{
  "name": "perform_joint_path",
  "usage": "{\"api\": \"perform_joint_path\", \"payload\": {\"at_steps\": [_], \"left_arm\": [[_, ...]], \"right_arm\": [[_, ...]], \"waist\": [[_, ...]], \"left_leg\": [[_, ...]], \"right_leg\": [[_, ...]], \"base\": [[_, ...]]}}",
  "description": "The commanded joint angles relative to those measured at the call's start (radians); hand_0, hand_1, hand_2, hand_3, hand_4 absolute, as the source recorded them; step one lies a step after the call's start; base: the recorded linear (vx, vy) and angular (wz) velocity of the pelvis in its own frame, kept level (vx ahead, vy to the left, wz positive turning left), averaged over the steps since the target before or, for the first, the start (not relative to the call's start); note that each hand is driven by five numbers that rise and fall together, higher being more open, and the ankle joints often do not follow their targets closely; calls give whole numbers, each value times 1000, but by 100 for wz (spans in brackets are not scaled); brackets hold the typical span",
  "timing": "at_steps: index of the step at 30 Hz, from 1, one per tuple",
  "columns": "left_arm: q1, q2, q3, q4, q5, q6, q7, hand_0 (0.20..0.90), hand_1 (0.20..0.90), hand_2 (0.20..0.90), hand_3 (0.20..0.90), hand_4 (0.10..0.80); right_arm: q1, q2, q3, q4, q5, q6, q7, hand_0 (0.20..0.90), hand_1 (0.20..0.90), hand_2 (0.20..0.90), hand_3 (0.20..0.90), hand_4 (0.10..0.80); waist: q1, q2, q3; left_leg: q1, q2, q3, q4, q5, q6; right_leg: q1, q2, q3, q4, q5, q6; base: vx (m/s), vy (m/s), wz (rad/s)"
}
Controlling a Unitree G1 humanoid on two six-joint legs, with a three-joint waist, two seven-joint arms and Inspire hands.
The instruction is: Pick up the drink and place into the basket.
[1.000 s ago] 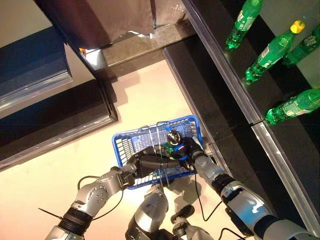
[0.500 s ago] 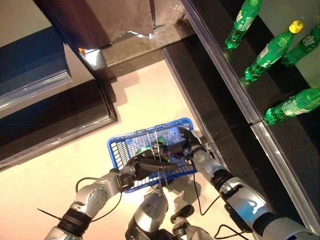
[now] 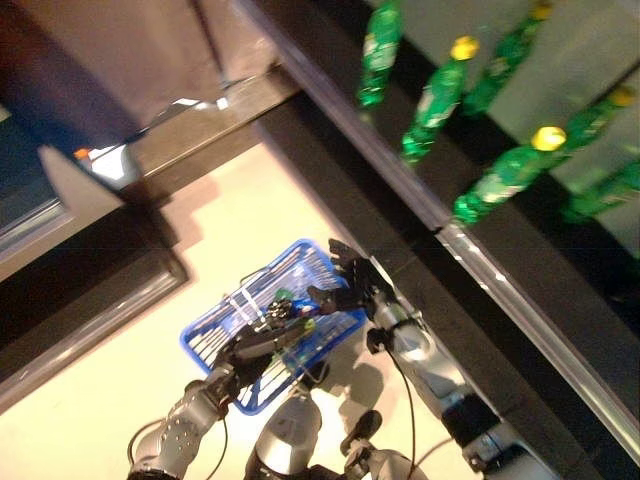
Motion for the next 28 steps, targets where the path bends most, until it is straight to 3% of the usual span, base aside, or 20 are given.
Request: {"api": "perform_joint_path", "payload": {"at_steps": [1,11,18,28], "left_arm": [[-12,-84,59,-136,-124,-237,-152,300,300,300,200,100],[-6,-126,171,128,-144,-365,-127,300,300,300,200,100],[-45,-143,189,318,-208,-367,-183,300,300,300,200,100],[-79,-133,171,426,-266,-350,-200,300,300,300,200,100]], "right_arm": [[125,-70,13,-32,62,-92,111,900,900,900,900,800],[248,-33,-146,87,61,-41,177,900,900,900,900,800],[215,-47,-202,379,-5,-63,150,900,900,900,900,800],[185,-78,-276,648,-48,-59,83,900,900,900,900,800]], "waist": [[-65,77,-299],[-207,95,-333],[-247,104,-345],[-276,116,-359]], "left_leg": [[25,-18,77,-76,14,49],[61,11,214,-76,-19,40],[92,18,255,-76,-38,35],[135,29,285,-76,-49,31]], "right_leg": [[-1,37,9,-1,42,-10],[-5,52,95,-23,61,-5],[6,66,127,-27,57,-22],[32,82,153,-27,45,-43]], "base": [[-14,-60,-69],[-41,-54,-42],[-5,-37,-16],[22,-33,-11]]}}
